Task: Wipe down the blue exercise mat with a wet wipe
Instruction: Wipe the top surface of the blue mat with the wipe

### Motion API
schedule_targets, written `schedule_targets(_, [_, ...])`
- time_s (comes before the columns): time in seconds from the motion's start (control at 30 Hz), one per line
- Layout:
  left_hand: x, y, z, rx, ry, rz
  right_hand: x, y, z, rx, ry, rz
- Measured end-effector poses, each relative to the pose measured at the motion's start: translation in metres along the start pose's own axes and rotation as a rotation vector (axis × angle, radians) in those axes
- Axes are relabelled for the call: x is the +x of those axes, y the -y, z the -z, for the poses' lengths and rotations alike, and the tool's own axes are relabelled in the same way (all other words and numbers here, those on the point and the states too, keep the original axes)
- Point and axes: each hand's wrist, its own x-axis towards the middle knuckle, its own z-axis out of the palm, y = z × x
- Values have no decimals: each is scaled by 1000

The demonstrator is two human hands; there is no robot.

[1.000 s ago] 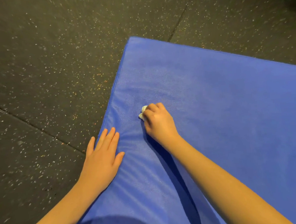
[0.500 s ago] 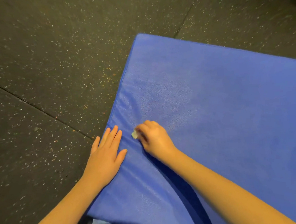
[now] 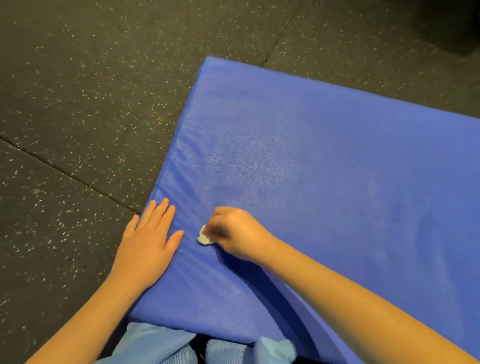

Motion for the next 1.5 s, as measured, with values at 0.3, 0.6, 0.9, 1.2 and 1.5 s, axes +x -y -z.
schedule_targets(0.3, [-7, -3, 6, -5, -117, -25, -44, 30, -14, 128, 42, 50])
schedule_targets(0.6, [-13, -5, 1, 99, -35, 2, -40, 39, -15, 129, -41, -32])
schedule_targets(0.9, [-17, -8, -1, 96, -56, 13, -83, 44, -10, 180, 108, 80])
schedule_targets(1.2, [-19, -11, 1, 88, -51, 33, -135, 10, 12, 213, 203, 3])
schedule_targets(1.5, [-20, -11, 1, 84, -51, 31, -109, 29, -14, 165, 63, 127])
